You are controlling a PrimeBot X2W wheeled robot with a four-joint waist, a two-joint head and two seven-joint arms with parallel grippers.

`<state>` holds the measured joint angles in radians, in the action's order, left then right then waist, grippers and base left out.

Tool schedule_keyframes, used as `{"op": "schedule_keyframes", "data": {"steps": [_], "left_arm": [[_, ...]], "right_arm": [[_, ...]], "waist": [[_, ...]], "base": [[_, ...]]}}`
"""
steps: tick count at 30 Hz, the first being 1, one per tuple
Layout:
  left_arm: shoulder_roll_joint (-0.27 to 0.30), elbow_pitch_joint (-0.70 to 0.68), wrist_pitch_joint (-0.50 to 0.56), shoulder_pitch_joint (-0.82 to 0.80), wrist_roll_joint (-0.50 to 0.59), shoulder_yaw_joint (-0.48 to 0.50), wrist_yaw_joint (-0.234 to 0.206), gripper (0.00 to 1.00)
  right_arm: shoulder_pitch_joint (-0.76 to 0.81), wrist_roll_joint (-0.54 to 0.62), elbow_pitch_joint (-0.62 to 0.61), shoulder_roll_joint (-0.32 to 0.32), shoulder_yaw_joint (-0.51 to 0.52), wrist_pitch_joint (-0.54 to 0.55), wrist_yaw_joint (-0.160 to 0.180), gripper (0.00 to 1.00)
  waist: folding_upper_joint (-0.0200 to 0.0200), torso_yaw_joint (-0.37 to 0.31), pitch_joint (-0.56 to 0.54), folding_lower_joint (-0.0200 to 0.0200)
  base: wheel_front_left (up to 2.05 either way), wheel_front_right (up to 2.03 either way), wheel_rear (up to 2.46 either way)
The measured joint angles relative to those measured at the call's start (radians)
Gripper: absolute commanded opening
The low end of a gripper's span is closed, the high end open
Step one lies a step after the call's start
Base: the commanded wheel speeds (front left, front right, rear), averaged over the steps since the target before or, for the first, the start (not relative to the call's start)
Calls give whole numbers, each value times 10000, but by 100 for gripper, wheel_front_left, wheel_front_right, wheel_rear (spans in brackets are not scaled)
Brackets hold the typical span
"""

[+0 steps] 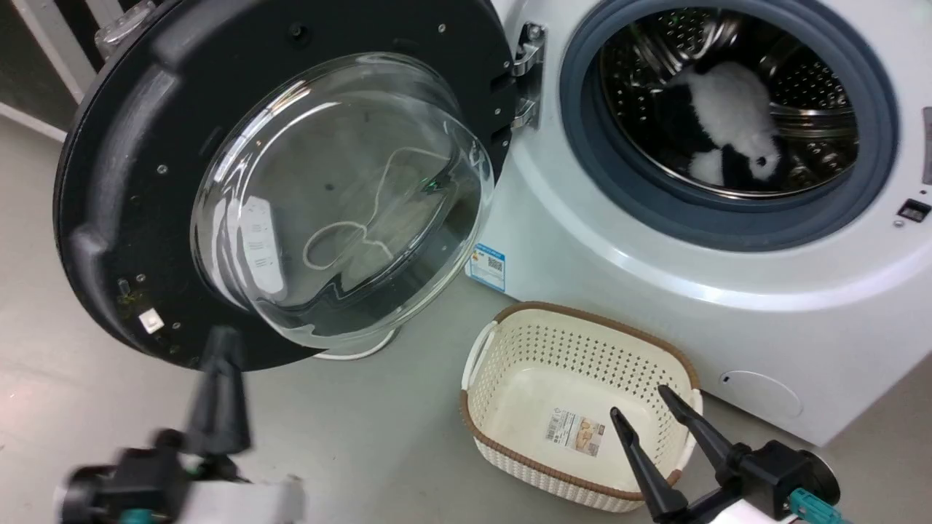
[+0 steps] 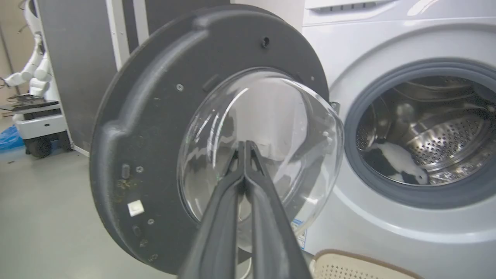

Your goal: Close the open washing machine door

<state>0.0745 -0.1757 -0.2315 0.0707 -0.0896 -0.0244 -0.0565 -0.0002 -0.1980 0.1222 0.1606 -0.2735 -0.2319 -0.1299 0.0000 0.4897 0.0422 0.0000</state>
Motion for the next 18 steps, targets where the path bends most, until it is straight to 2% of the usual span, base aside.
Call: {"op": "schedule_keyframes", "data": {"steps": [8,9,13,18], "left_arm": [[67,-765,-169,-1157,-1776,1998,813,0],[704,-314,-192,-1914,-2161,2495,1068,0],[1415,508,631,-3284,-3312,3212,1258,0],[2522,1981,1766,-5038,-5049,4397,1302,0]], "right_arm": [[49,-142,-59,69,119,-169,0,100],[189,-324,-82,107,247,-213,0,100],[243,-408,-207,176,272,-253,2,100],[135,-385,-357,437,109,-253,0,100]], "waist": [[0,313,305,0],[0,428,512,1],[0,444,772,1],[0,99,1151,0]], "base": [[0,0,0],[0,0,0],[0,0,0],[0,0,0]]}}
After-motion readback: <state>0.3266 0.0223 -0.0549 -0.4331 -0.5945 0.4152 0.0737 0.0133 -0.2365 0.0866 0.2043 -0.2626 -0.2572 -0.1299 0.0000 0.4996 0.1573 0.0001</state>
